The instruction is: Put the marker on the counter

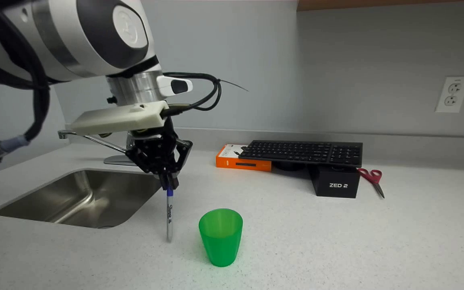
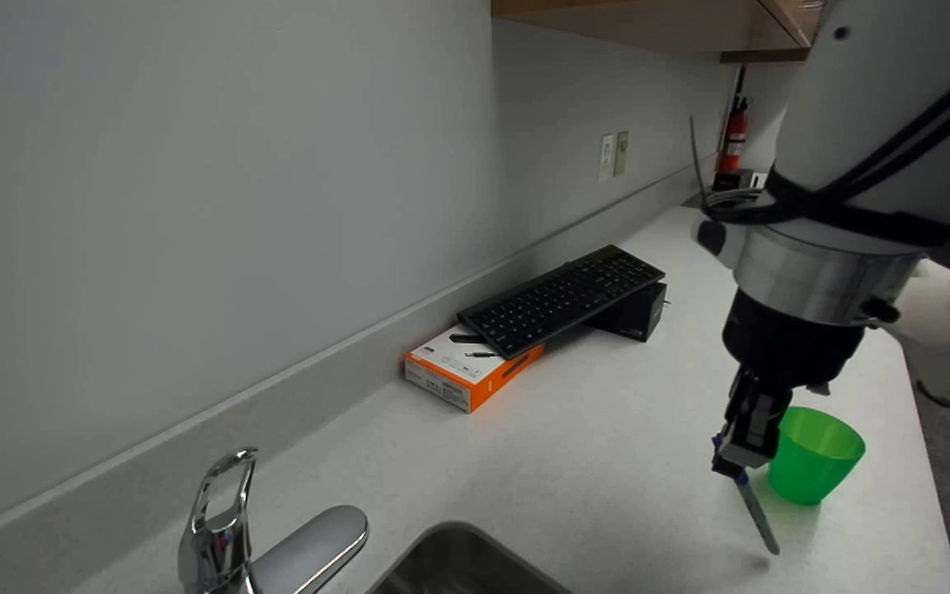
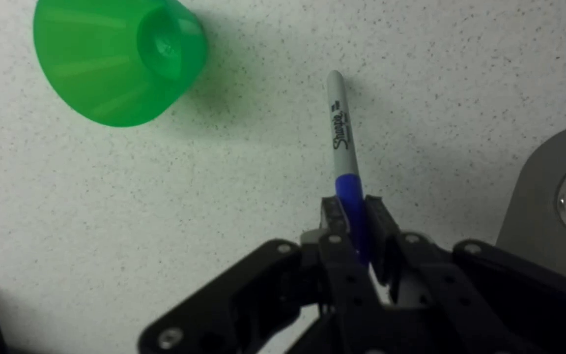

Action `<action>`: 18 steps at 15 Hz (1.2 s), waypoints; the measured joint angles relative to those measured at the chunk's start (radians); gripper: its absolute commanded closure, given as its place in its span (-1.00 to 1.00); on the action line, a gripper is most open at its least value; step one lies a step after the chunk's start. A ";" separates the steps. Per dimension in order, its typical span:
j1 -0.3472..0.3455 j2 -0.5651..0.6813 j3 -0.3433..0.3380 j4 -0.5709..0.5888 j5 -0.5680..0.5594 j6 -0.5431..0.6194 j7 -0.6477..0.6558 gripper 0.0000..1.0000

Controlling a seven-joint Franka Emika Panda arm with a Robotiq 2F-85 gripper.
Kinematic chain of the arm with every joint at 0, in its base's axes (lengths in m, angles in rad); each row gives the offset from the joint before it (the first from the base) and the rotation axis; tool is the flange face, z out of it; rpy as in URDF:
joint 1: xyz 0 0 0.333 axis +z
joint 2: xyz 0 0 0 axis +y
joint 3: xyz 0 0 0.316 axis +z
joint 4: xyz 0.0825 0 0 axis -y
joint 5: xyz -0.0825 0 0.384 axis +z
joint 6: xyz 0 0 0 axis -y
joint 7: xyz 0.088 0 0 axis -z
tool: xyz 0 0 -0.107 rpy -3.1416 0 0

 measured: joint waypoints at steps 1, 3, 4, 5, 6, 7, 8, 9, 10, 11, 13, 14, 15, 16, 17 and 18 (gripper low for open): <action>0.000 0.035 -0.001 0.022 0.000 0.000 0.000 0.93; -0.001 0.091 -0.002 0.065 0.000 0.000 0.000 0.18; -0.001 0.113 -0.002 0.082 0.000 0.000 0.000 0.05; -0.001 0.129 -0.003 0.096 -0.001 0.000 0.000 -0.09; -0.001 0.141 -0.003 0.107 -0.002 0.000 0.000 -0.27; -0.001 0.150 -0.003 0.115 -0.002 0.000 0.000 -0.41; -0.001 0.156 -0.003 0.121 -0.003 0.000 0.000 -0.54; -0.001 0.162 -0.003 0.126 -0.004 0.000 0.000 -0.72; -0.001 0.165 -0.003 0.130 -0.005 0.000 0.000 -0.86; -0.001 0.167 -0.003 0.132 -0.005 0.000 0.000 -0.97; -0.001 0.170 -0.003 0.138 -0.005 0.000 0.000 -1.00; -0.001 0.171 -0.003 0.140 -0.005 0.000 0.000 -1.00; -0.001 0.172 -0.003 0.142 -0.005 0.000 0.000 -1.00; -0.001 0.173 -0.003 0.144 -0.005 0.000 0.000 -1.00; -0.001 0.174 -0.003 0.145 -0.005 0.000 0.000 -1.00; -0.001 0.174 -0.003 0.146 -0.005 -0.001 0.000 -1.00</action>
